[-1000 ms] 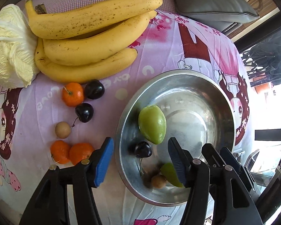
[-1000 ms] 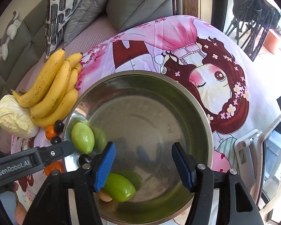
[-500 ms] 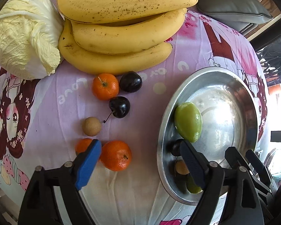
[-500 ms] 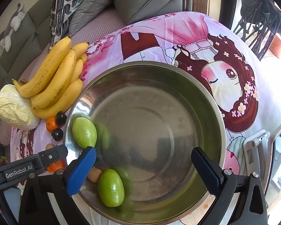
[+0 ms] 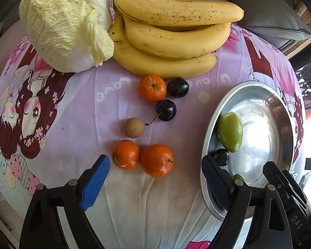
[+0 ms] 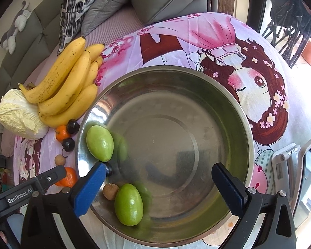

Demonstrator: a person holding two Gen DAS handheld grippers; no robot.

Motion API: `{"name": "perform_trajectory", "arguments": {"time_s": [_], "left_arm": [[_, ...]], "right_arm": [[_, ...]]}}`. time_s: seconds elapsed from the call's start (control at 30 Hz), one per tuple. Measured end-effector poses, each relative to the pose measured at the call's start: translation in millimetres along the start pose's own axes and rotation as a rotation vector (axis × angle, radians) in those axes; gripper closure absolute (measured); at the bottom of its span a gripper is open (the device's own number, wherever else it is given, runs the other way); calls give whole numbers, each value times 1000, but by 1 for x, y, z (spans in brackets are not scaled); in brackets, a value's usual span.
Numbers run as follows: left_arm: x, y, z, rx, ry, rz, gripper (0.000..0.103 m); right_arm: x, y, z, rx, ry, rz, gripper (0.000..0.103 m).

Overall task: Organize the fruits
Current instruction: 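Withdraw both open tools from the bowl toward the tangerines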

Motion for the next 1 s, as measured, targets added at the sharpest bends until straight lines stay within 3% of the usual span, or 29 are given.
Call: {"name": "perform_trajectory", "arguments": {"time_s": [0.13, 0.47, 0.77, 1.0], "left_arm": [[-17, 4, 13, -13, 52, -4, 13], [-65, 8, 31, 16, 108, -102, 13], [-89, -17, 13, 4, 118, -150, 13], [-124, -20, 7, 5, 185, -163, 13]], "right_arm": [[0, 1, 2, -8, 19, 2, 0], [-10, -2, 2, -2, 28, -2, 0], [-42, -12, 4, -5, 83, -50, 0], [-65, -22, 6, -15, 117, -33, 0]]}}
Point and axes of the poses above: each gripper's, at about its wrist camera, not at the fingertips, and y roughly against the way its jaws point, x to its right, z to its underside, the point moved 2 cm from there along -y, roughly the way its jaws point, and after that the axes turned 14 degrees about -z, right-handed, at the moved point
